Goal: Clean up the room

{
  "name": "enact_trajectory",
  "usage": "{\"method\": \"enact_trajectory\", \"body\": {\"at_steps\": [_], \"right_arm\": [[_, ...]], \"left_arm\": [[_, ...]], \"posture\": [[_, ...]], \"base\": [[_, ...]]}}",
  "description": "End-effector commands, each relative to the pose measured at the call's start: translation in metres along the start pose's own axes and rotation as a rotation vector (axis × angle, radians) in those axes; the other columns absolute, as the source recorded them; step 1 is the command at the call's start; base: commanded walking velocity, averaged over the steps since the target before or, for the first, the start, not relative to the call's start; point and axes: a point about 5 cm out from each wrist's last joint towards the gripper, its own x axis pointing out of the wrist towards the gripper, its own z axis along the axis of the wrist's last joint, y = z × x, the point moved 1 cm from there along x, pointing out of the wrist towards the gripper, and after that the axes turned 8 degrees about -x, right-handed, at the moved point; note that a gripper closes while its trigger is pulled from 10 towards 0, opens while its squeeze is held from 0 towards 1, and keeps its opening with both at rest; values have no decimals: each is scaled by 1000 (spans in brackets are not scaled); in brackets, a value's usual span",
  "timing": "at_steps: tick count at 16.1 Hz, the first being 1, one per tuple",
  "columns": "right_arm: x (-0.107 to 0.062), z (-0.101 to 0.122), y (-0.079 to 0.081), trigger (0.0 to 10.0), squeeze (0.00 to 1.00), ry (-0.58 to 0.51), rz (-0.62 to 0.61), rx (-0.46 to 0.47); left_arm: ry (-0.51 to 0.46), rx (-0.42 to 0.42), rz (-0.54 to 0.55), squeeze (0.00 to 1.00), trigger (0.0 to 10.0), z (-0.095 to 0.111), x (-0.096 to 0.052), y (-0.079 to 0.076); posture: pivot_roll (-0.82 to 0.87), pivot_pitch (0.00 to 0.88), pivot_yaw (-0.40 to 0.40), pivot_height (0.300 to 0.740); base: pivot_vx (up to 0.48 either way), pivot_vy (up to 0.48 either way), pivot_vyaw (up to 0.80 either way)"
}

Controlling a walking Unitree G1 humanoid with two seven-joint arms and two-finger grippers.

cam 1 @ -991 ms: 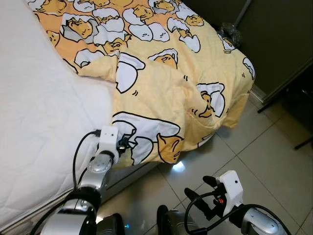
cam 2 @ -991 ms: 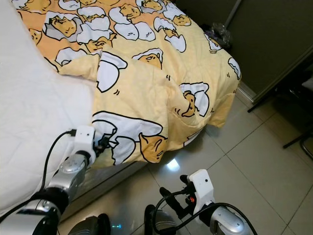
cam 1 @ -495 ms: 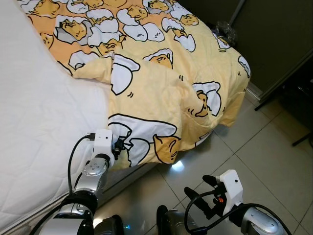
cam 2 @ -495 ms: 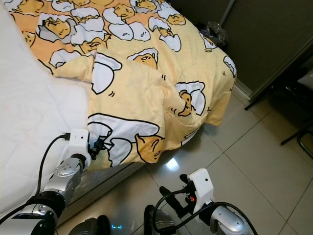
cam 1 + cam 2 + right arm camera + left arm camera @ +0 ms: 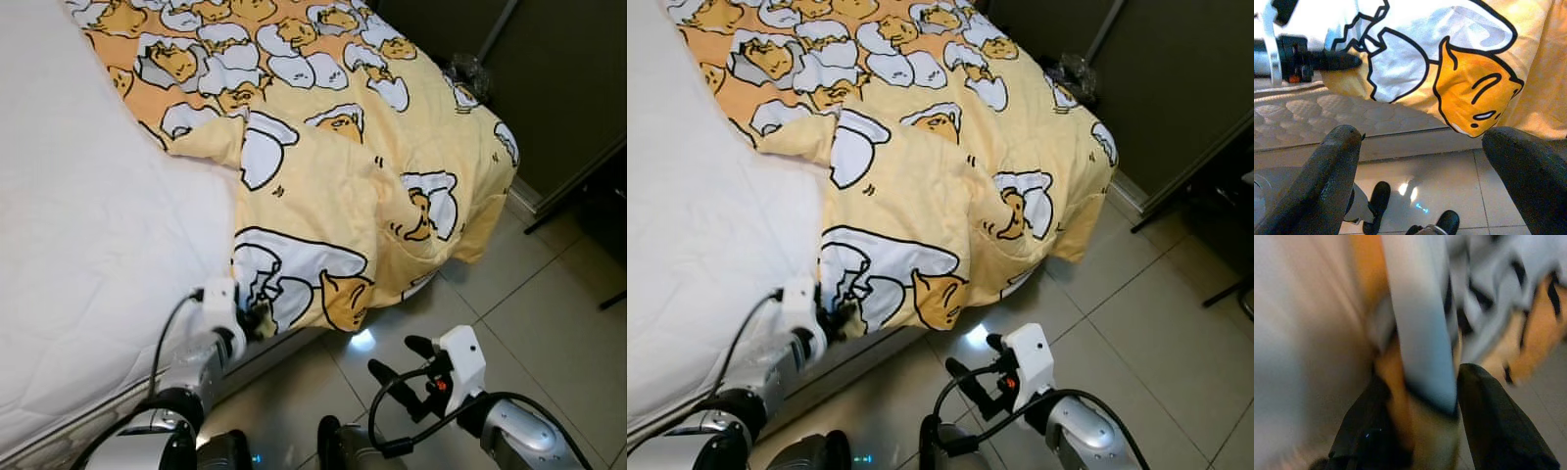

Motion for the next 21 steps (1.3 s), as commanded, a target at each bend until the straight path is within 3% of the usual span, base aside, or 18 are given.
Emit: {"method": "enact_trajectory", "body": {"at_steps": [1, 6, 12, 17, 19, 21], "right_arm": [[-5, -1, -7, 10000, 114, 18, -30, -9], [-4, 3, -12, 10000, 114, 10, -47, -20], [-1, 6, -14, 10000, 118, 4, -47, -26], [0, 13, -18, 10000, 122, -9, -35, -43], [3, 31, -26, 10000, 122, -59, -52, -61], [4, 36, -30, 10000, 118, -74, -62, -63]], "left_arm": [[74, 6, -57, 0, 0, -19, 0, -9], [66, 47, -105, 0, 0, -13, 0, -10], [28, -53, -111, 0, 0, -10, -2, -5], [171, 189, -141, 0, 0, -30, -9, 0], [206, 302, -166, 0, 0, -38, -14, 3], [212, 353, -190, 0, 0, -42, -16, 4]], "posture": [[-236, 163, -138, 740], [-235, 158, -140, 740], [-228, 158, -145, 740], [-221, 152, -142, 740], [-216, 146, -142, 740], [-214, 145, -142, 740]], "base": [[0, 0, 0], [0, 0, 0], [0, 0, 0], [0, 0, 0], [0, 0, 0], [0, 0, 0]]}}
